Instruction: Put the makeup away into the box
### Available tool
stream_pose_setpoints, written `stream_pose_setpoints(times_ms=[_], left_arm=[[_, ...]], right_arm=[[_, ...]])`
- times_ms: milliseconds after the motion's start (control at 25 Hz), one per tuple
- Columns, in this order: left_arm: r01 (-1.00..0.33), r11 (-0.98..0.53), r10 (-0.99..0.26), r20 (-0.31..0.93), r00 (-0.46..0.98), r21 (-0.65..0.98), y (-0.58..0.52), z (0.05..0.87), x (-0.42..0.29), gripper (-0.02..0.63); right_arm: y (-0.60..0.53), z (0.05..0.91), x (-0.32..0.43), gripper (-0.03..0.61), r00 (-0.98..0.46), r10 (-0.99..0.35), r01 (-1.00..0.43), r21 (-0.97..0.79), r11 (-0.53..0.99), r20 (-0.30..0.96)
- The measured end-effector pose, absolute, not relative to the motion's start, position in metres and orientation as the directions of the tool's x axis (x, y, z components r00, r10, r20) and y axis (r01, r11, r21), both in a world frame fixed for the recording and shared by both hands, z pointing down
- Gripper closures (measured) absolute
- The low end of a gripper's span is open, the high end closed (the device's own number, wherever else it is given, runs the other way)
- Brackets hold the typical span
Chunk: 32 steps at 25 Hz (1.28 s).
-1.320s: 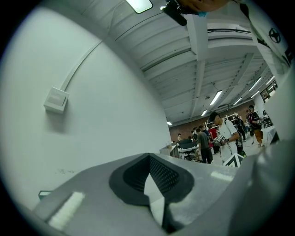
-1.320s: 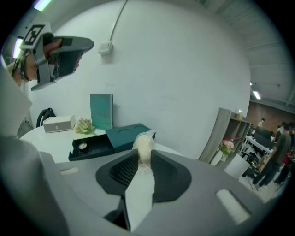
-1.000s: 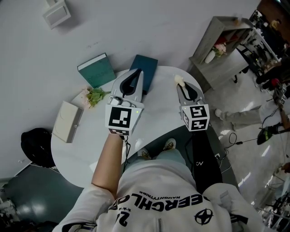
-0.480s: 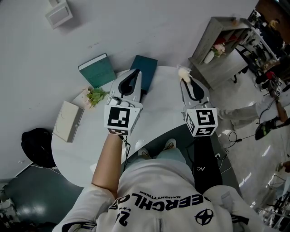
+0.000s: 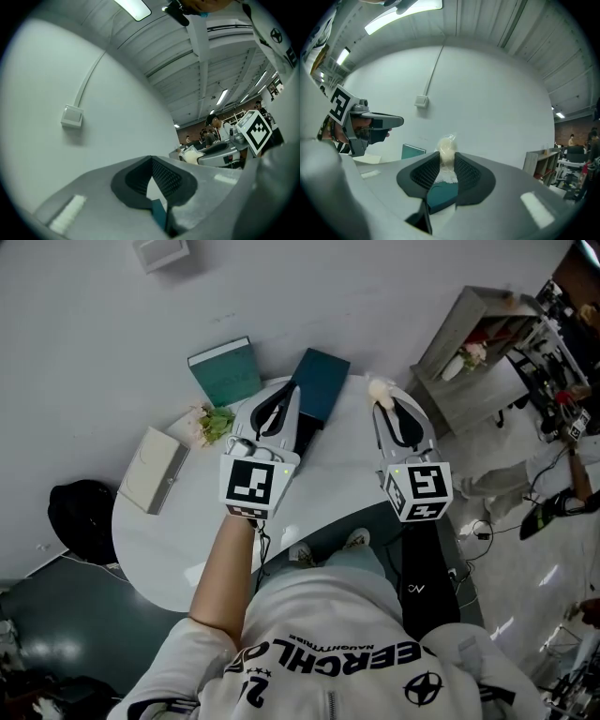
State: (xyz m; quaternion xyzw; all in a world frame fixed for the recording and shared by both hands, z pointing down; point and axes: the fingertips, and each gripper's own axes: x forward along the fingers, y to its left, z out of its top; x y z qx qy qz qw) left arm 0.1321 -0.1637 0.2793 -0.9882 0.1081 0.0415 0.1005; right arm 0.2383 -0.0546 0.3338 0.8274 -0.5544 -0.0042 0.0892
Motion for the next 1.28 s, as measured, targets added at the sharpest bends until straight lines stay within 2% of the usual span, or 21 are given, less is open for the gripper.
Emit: stream_pose_setpoints(times_ms=[400, 760, 960, 1280], left_arm=[[-0.333, -0.922, -0.319, -0.098, 0.942, -0.197, -0.196, 0.284, 0.078, 0.614], [-0.365, -0.911, -0.352, -0.099, 0.931, -0.193, -0.207, 0.288, 0.06, 0.614], [-0.379, -0.907, -0.368, -0.09, 0.925, -0.184, -0.217, 0.294, 0.059, 0.614], [-0.366, -0.914, -0.36, -0.067, 0.931, -0.176, -0.226, 0.308, 0.067, 0.614]], right_arm=[[-0.111, 0.331, 0.19, 0.449, 0.245, -0.966, -0.96, 0.155, -0.231, 0.079], [-0.132, 0.344, 0.176, 0.448, 0.205, -0.973, -0.971, 0.151, -0.188, 0.109], [-0.157, 0.385, 0.171, 0.441, 0.164, -0.962, -0.979, 0.153, -0.132, 0.22], [-0.198, 0.496, 0.174, 0.43, 0.102, -0.873, -0.991, 0.121, -0.05, 0.476]])
